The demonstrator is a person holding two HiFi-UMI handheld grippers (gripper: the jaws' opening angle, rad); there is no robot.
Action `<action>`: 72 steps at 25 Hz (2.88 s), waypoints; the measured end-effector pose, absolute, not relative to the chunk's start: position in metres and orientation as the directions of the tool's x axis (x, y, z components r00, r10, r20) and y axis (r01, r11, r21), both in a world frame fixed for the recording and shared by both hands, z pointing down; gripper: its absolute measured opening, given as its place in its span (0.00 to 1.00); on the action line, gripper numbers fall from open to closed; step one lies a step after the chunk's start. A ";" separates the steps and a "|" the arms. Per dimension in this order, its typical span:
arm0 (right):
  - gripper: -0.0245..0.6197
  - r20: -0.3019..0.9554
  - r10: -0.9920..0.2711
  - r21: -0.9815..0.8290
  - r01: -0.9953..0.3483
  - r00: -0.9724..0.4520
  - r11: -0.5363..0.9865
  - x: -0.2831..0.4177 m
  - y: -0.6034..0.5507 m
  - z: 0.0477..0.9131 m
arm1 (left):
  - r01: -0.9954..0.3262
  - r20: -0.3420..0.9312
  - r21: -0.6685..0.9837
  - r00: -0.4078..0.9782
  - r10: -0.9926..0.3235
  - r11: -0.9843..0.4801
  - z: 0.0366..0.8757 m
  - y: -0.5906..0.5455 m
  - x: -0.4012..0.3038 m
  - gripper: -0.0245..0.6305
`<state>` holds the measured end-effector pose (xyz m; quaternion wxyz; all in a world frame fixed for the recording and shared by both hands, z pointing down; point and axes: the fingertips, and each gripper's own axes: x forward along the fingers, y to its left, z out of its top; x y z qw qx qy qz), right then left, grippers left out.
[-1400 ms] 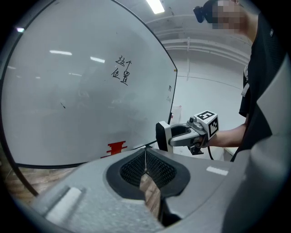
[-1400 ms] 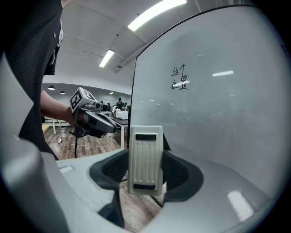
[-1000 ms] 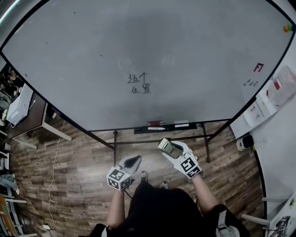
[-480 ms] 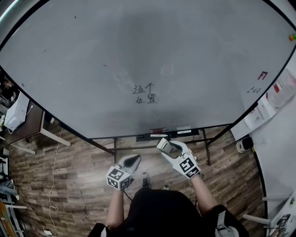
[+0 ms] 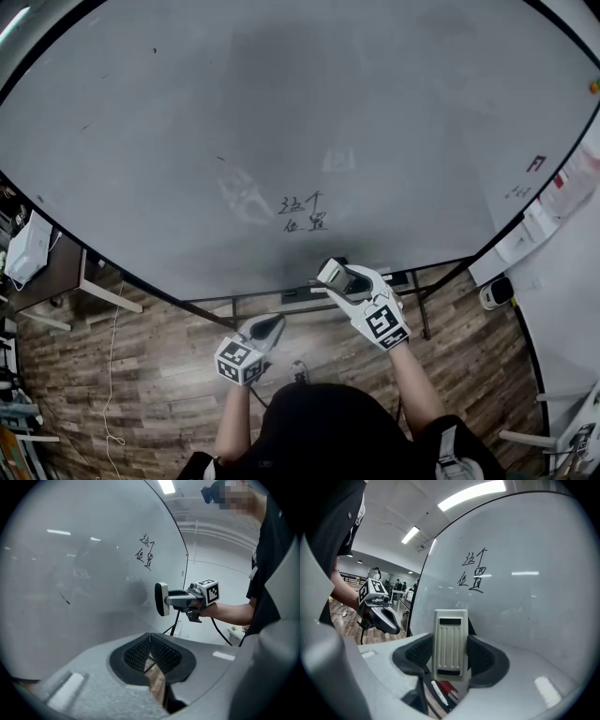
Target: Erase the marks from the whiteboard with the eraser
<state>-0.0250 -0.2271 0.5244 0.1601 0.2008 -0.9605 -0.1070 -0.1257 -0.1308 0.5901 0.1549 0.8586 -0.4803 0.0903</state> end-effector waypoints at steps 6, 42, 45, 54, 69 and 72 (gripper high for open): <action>0.40 0.191 -0.464 0.352 -0.381 -0.865 0.855 -0.042 -0.250 0.476 | -0.833 0.300 0.173 0.552 -0.778 -0.525 0.583 -0.150 -0.135 0.06; 0.40 -0.022 -0.615 0.524 -0.532 -0.788 0.664 -0.017 -0.278 0.357 | -0.809 0.283 0.170 0.587 -0.759 -0.563 0.588 -0.172 -0.148 0.06; 0.40 -0.015 -0.627 0.524 -0.540 -0.779 0.659 -0.018 -0.278 0.358 | -0.808 0.283 0.172 0.589 -0.757 -0.564 0.589 -0.174 -0.149 0.06; 0.40 -0.021 -0.649 0.518 -0.563 -0.761 0.644 -0.021 -0.279 0.358 | -0.802 0.288 0.172 0.597 -0.749 -0.573 0.591 -0.177 -0.151 0.06; 0.39 -0.034 -0.666 0.495 -0.591 -0.745 0.637 -0.036 -0.275 0.360 | -0.793 0.306 0.198 0.609 -0.732 -0.577 0.599 -0.175 -0.168 0.06; 0.39 -0.034 -0.668 0.498 -0.592 -0.744 0.634 -0.040 -0.273 0.362 | -0.786 0.308 0.196 0.617 -0.724 -0.586 0.601 -0.174 -0.170 0.06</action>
